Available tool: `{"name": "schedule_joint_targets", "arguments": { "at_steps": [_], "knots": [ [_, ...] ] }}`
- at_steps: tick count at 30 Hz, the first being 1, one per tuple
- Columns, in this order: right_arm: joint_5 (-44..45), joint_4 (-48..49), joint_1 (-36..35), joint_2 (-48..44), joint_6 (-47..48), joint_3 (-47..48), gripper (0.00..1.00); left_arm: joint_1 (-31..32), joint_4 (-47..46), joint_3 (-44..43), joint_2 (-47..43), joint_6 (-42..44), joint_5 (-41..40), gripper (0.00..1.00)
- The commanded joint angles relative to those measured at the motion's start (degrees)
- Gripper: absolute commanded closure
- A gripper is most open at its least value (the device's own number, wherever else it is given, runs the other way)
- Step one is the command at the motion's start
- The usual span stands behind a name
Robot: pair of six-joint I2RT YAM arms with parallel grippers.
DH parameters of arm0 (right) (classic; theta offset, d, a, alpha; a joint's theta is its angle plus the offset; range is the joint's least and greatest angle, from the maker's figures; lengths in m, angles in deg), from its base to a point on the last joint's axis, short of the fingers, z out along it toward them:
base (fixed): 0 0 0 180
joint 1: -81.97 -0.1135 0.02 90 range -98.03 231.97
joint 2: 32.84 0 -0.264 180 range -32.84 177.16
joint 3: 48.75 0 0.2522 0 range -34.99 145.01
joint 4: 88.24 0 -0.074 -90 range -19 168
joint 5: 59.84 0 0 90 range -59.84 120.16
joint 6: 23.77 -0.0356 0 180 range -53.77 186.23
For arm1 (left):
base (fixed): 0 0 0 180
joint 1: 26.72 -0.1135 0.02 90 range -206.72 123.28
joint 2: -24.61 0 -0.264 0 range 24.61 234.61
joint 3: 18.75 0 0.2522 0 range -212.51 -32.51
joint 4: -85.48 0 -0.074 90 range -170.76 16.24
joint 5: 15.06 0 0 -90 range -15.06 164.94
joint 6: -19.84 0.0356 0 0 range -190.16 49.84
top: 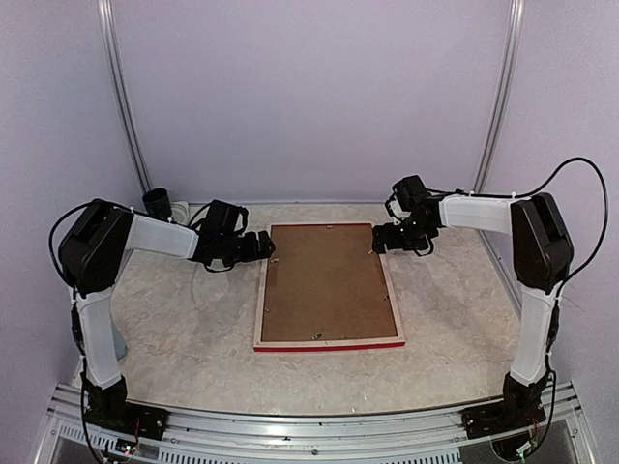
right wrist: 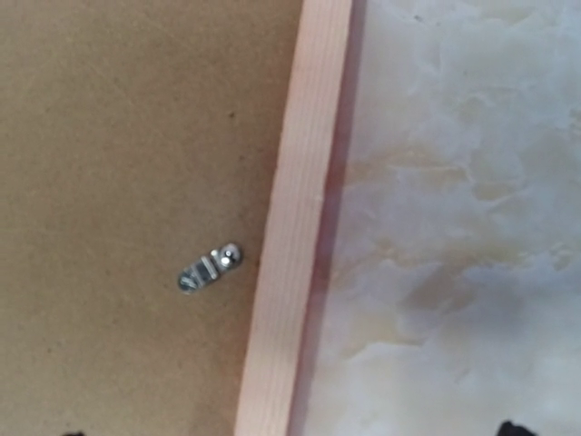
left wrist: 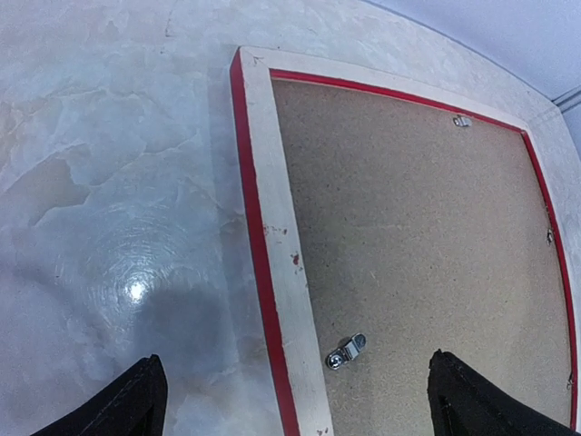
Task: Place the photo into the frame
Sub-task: Press the fastener onto the backboard.
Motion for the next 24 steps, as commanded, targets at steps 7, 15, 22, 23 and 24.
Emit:
{"name": "schedule_joint_targets", "arguments": {
  "at_steps": [7, 15, 22, 23, 24],
  "knots": [
    [-0.8, 1.7, 0.3, 1.8, 0.4, 0.4, 0.03, 0.2, 6.5, -6.9, 5.8, 6.7, -0.3, 0.07],
    [-1.4, 2.7, 0.3, 0.6, 0.2, -1.0, 0.03, 0.5, 10.1, -10.0, 7.5, 10.5, -2.9, 0.16],
    [-1.5, 3.1, 0.3, 0.4, 0.0, -1.7, 0.04, 0.9, 11.6, -12.4, 10.0, 12.8, -2.0, 0.17],
    [-1.5, 3.2, 0.3, 0.4, 0.0, -1.8, 0.04, 1.0, 11.8, -12.7, 10.2, 13.0, -2.0, 0.17],
    [-1.5, 3.2, 0.3, 0.4, -0.1, -1.9, 0.04, 1.0, 11.9, -12.9, 10.5, 13.2, -2.2, 0.18]
  ]
}}
